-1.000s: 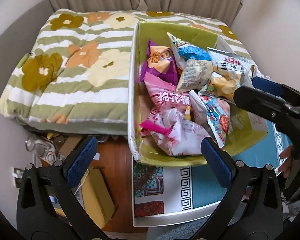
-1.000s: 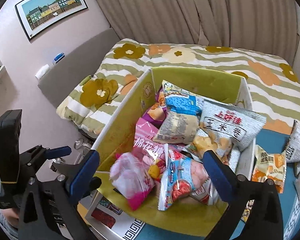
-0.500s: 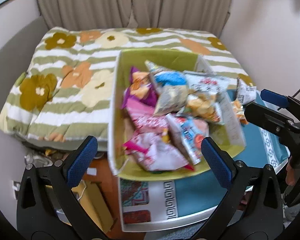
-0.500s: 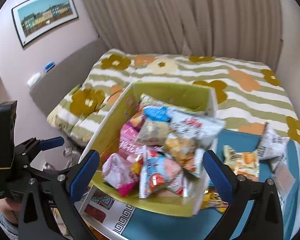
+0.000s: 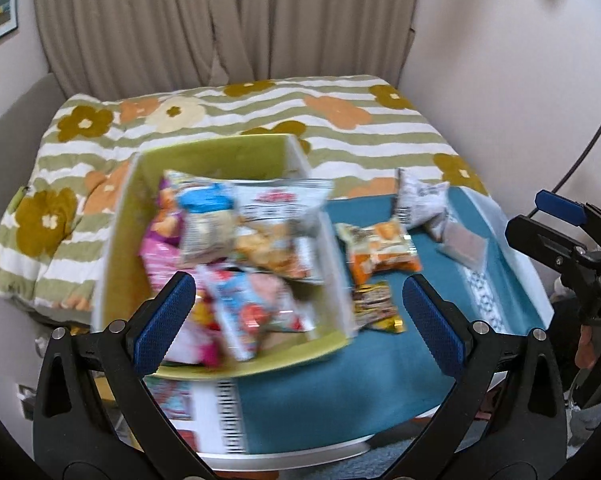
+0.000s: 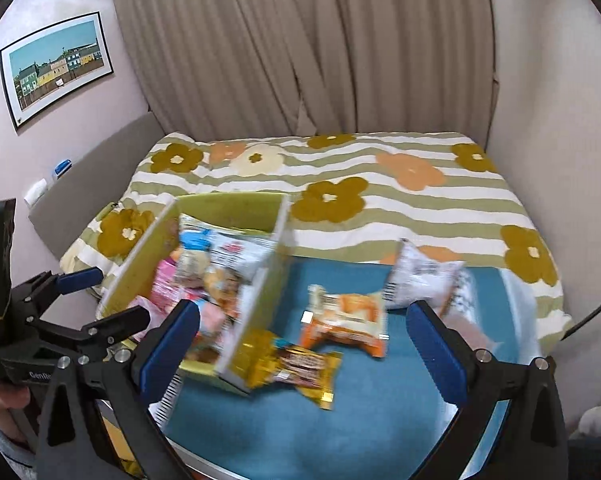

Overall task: Organize snacks
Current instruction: 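Move both tools back over the orange cake bag and pale pink packet, then grasp orange cake bag with left tool while right tool grasps pale pink packet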

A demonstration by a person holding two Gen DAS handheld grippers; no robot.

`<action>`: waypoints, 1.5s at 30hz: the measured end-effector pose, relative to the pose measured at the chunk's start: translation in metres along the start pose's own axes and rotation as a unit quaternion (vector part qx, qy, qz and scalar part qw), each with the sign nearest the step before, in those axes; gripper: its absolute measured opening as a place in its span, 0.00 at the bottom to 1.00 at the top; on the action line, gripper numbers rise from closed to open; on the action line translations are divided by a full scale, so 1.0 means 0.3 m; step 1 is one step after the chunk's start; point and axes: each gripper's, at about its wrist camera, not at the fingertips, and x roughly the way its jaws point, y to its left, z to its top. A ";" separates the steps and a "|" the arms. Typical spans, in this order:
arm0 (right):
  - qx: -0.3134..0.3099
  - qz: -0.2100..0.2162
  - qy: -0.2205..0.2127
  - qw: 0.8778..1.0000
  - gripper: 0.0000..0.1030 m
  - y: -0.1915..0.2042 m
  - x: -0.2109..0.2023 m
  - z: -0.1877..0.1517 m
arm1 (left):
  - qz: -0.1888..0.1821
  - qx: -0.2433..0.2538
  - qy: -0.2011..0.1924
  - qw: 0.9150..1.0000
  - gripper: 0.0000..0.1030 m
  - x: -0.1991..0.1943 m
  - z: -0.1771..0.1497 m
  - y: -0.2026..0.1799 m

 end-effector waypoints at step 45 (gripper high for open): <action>-0.170 0.060 0.221 0.958 1.00 -0.677 0.648 -0.255 | 0.114 -0.056 0.155 0.980 1.00 0.975 0.032 -0.408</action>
